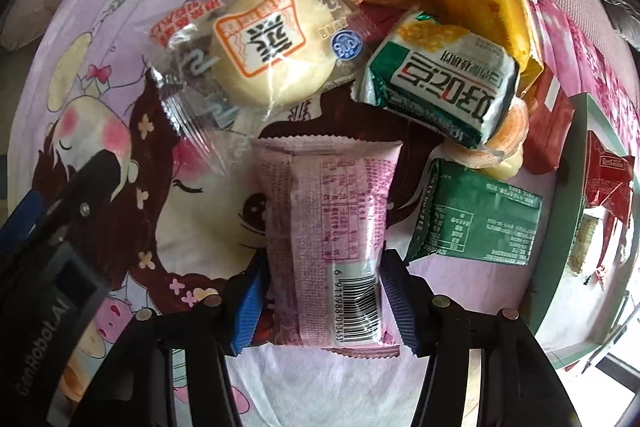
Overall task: Organize snacks
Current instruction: 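Grasp the clear round bun packet with the left tool while the right tool lifts the pink packet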
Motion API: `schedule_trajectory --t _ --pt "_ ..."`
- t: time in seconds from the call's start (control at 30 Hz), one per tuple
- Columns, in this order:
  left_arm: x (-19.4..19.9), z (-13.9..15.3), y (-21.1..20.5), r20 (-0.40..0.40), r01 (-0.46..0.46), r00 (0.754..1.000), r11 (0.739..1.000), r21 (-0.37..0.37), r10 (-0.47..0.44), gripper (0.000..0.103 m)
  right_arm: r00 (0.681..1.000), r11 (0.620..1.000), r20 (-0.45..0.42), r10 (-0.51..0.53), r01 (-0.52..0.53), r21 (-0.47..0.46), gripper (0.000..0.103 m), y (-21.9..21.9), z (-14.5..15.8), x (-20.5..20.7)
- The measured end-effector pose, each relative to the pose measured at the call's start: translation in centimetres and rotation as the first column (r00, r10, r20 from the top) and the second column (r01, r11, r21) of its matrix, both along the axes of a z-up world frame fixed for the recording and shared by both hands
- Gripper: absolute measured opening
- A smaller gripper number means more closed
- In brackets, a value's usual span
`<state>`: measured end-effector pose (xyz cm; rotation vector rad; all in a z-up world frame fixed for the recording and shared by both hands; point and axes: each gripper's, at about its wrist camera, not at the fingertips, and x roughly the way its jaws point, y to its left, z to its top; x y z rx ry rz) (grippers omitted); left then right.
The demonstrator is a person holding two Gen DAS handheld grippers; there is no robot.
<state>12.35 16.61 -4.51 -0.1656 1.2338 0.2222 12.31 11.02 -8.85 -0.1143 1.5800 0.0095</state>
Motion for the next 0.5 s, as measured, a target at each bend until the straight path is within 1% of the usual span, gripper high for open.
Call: schedule_trajectory --t 0.07,0.13,0.2,0.37,0.5 --pt "0.1 0.3 -0.2 0.008 0.005 1.000 1.000 -0.006 -0.005 0.093 1.000 1.000 0.000 -0.009 0.009 0.009 0.055 -0.3 0.2 0.0" --pt "0.1 0.5 -0.4 0.018 0.011 1.000 1.000 -0.008 -0.010 0.093 1.000 1.000 0.008 -0.021 0.021 0.011 0.049 -0.7 0.5 0.0" --pt "0.2 0.6 -0.7 0.023 0.020 1.000 1.000 -0.008 -0.020 0.093 0.999 0.999 0.016 -0.033 0.032 0.018 0.046 -1.3 0.6 0.2" --pt "0.3 0.6 -0.9 0.025 0.029 0.999 1.000 -0.004 -0.029 0.093 0.998 0.998 0.027 -0.055 0.055 0.032 0.042 -3.0 0.9 0.3" --pt "0.3 0.7 -0.9 0.030 0.027 0.999 1.000 0.001 -0.027 0.093 0.998 0.997 0.030 -0.062 0.060 0.048 0.041 -5.0 0.9 0.5"
